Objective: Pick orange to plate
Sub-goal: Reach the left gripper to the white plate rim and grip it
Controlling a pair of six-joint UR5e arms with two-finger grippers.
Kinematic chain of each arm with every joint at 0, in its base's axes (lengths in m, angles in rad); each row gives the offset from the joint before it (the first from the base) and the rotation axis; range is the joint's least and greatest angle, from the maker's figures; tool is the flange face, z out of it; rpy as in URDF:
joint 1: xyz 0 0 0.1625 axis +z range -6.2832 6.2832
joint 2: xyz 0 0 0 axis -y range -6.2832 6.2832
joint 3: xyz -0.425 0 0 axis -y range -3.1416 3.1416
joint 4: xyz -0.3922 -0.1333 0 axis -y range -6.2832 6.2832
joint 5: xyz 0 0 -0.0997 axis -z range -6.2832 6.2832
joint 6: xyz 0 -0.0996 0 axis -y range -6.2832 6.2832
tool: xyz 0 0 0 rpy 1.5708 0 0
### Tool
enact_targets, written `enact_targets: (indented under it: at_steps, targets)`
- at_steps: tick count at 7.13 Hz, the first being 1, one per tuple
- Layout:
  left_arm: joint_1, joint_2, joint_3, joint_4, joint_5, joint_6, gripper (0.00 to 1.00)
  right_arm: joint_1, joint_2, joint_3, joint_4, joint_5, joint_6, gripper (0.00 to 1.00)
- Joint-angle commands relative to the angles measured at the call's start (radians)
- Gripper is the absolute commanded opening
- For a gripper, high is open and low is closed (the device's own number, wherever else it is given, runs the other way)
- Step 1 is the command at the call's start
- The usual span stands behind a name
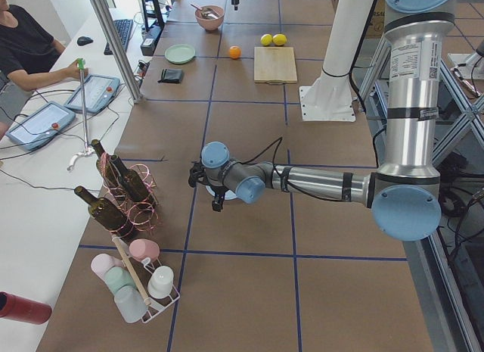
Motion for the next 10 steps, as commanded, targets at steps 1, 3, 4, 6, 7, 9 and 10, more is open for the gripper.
enact_targets:
  at_steps: [1,3,4,6,7,9,10]
  targets:
    - [0.102,-0.041,0.063,-0.027,0.065,-0.066,0.98,-0.005,0.003,-0.002,-0.001,-0.001,0.000,1.00]
    - [0.127,-0.047,0.080,-0.027,0.066,-0.066,0.87,-0.006,0.004,-0.003,-0.001,-0.001,0.000,1.00]
    - [0.128,-0.047,0.080,-0.027,0.066,-0.066,0.70,-0.006,0.004,-0.002,-0.001,-0.001,0.000,1.00]
    - [0.128,-0.049,0.077,-0.027,0.066,-0.062,0.00,-0.005,0.006,0.000,0.001,-0.001,0.000,1.00]
    - [0.128,-0.049,0.077,-0.027,0.064,-0.060,0.00,-0.006,0.006,0.000,0.001,0.001,0.000,1.00]
    - [0.128,-0.055,0.044,-0.025,0.053,-0.066,0.00,-0.006,0.006,0.000,0.001,-0.001,0.000,1.00]
    - [0.128,-0.055,-0.034,-0.007,0.035,-0.068,0.00,-0.005,0.008,0.004,0.001,-0.001,0.002,1.00]
